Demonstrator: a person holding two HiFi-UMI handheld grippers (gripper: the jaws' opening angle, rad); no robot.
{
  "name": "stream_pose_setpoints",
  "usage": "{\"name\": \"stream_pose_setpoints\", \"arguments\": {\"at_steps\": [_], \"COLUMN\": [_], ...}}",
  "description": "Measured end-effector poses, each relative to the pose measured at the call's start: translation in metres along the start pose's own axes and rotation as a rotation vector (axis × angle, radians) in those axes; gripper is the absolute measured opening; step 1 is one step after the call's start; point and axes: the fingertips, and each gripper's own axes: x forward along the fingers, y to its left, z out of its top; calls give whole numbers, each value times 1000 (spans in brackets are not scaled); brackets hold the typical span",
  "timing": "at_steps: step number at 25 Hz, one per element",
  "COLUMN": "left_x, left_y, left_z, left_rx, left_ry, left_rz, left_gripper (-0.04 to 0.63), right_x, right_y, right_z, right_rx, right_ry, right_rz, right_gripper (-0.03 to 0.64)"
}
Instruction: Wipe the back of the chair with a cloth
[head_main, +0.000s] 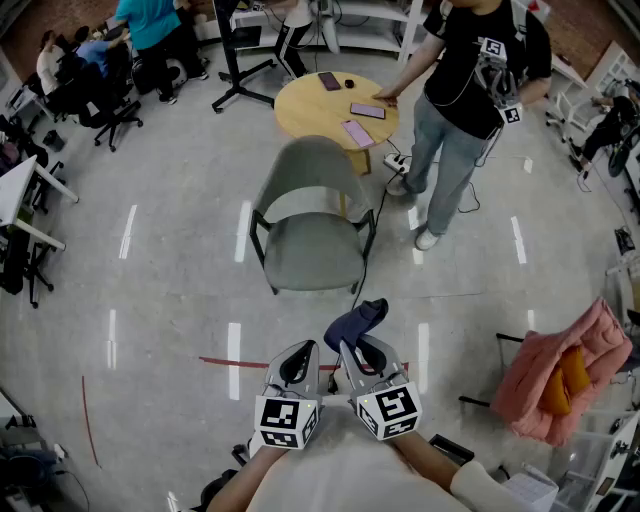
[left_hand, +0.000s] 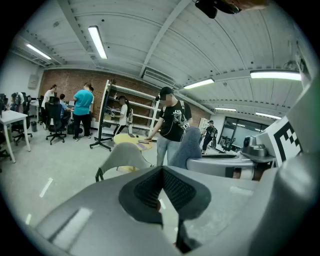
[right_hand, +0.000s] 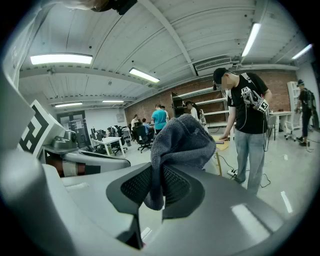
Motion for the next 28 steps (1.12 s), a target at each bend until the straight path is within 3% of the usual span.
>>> {"name": "stream_pose_setpoints", "arguments": {"at_steps": [11,22,28], "left_x": [12,53,67], "left_y": [-4,-36,-40], "left_z": [-6,5,8], "left_rx": [42,36,37], "left_ry": [18,3,10], "left_rz": [10,84,103], "left_gripper": [0,0,0], "right_x": [-4,-7,1], "right_y": [-19,-70,-81], "right_z": [-4,0,8], "right_rx": [24,38,-12], "right_ry": [-28,-32,-44], "right_rz": [-14,82,87], "right_gripper": [74,75,75]}}
